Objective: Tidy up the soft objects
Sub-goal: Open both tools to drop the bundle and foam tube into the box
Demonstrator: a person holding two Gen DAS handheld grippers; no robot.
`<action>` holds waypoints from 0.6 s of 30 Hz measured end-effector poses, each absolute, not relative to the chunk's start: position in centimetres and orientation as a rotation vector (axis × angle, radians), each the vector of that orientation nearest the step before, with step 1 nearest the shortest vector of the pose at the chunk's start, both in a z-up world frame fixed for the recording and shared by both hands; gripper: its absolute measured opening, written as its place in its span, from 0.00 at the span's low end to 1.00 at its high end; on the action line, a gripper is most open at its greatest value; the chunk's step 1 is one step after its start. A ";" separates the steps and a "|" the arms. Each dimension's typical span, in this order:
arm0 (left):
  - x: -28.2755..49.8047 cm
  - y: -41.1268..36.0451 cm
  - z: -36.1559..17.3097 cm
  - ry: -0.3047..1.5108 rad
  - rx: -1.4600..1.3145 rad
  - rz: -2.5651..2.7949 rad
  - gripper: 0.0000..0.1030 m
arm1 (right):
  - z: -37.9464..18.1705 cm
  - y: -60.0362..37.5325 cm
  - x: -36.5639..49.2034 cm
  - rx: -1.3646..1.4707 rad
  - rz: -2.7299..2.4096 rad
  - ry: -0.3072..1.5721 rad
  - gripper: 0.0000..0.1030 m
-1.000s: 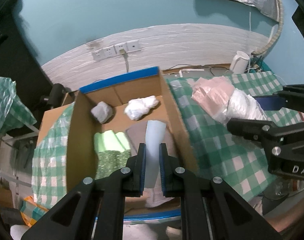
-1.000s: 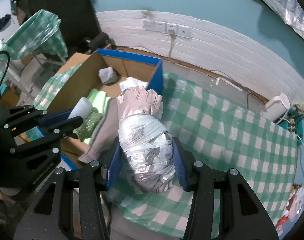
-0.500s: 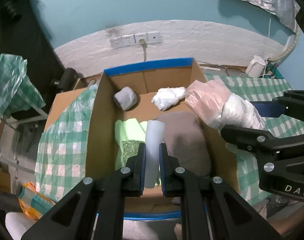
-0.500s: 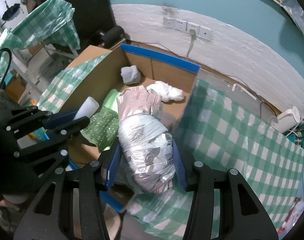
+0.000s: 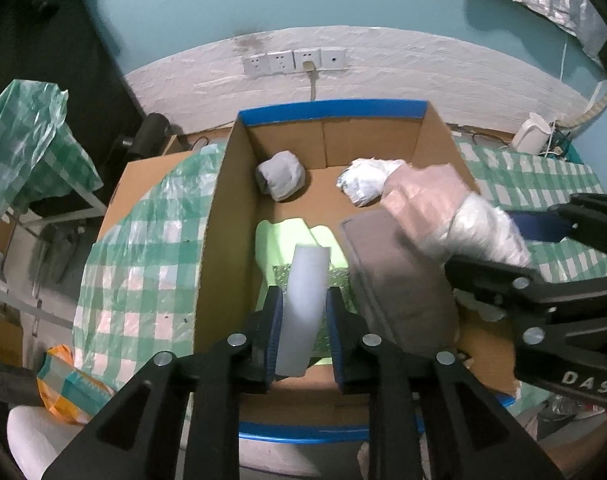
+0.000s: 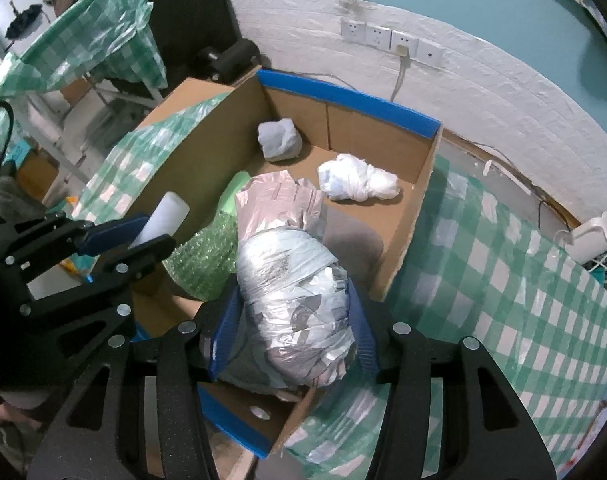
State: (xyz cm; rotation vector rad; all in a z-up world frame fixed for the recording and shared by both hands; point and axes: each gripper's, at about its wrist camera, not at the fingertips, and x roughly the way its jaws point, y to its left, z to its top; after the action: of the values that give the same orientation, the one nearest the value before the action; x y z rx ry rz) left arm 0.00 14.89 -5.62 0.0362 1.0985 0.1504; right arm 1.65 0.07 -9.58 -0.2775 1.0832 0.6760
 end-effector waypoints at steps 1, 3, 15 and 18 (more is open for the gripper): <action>0.0 14.9 -5.6 1.104 0.041 0.162 0.25 | -9.6 0.0 1.7 -0.276 0.675 1.080 0.58; -0.2 14.8 -5.3 1.092 0.036 0.161 0.37 | -9.3 -0.3 1.7 -0.273 0.663 1.060 0.67; -0.5 13.8 -3.7 1.060 0.047 0.151 0.60 | -7.4 -3.2 1.6 -0.233 0.613 1.005 0.74; -0.7 13.2 -3.3 1.055 0.051 0.139 0.61 | -6.5 -4.4 1.2 -0.208 0.605 0.991 0.74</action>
State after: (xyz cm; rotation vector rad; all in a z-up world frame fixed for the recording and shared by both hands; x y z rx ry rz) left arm -0.69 13.20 -3.27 0.0515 1.0548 0.1394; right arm 1.19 -4.40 -6.48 -0.2077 0.9912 0.6054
